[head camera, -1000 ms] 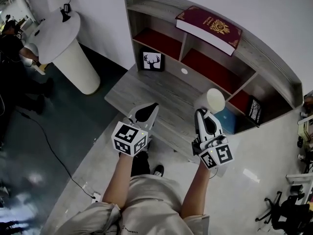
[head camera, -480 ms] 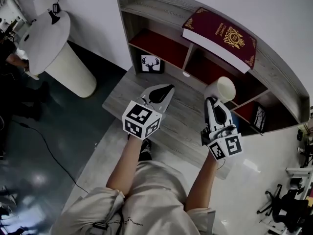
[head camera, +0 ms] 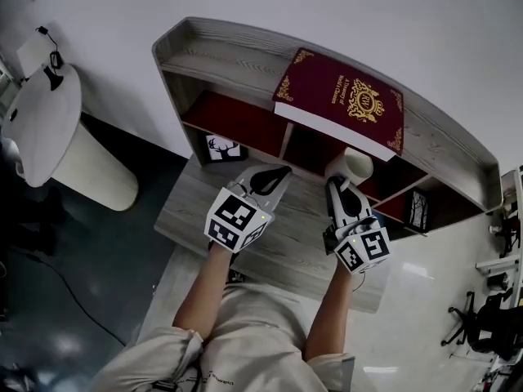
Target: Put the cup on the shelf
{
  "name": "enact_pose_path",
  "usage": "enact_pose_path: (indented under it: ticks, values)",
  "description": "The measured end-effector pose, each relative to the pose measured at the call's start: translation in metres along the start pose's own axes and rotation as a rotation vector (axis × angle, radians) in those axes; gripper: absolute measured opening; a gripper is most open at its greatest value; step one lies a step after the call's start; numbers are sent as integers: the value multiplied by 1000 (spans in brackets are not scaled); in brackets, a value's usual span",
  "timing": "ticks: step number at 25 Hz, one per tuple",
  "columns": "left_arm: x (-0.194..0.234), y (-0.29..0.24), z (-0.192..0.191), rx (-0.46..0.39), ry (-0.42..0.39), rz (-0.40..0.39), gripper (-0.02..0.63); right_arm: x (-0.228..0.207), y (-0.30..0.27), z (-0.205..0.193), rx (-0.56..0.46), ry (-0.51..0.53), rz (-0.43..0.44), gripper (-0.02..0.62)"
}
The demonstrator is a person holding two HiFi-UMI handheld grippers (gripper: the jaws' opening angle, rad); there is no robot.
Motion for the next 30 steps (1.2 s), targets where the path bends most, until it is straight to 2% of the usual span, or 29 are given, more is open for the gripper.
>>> enact_pose_path:
  ticks: [7, 12, 16, 20, 25, 30]
  values:
    - [23, -22, 0, 16, -33, -58, 10, -11, -26, -13, 41, -4, -66, 18]
    - [39, -32, 6, 36, -89, -95, 10, -15, -44, -19, 73, 21, -82, 17]
    - [50, -41, 6, 27, -70, -169, 11, -16, -55, -20, 105, 25, -91, 17]
    - [53, -51, 4, 44, -100, -256, 11, -17, -65, -22, 132, 31, -94, 17]
    - [53, -60, 4, 37, -110, -339, 10, -19, -67, -25, 110, 20, -126, 18]
    - [56, -61, 1, 19, -79, -363, 11, -17, -69, -27, 82, -10, -168, 20]
Point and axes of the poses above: the fingertips, and each gripper's own axes: y backward along the fingers, x to its left, z out of its top, the point moved 10 cm from there along y, backward along the fingers, and after that the axes turned 10 degrees about x, right-handed, at the moved point
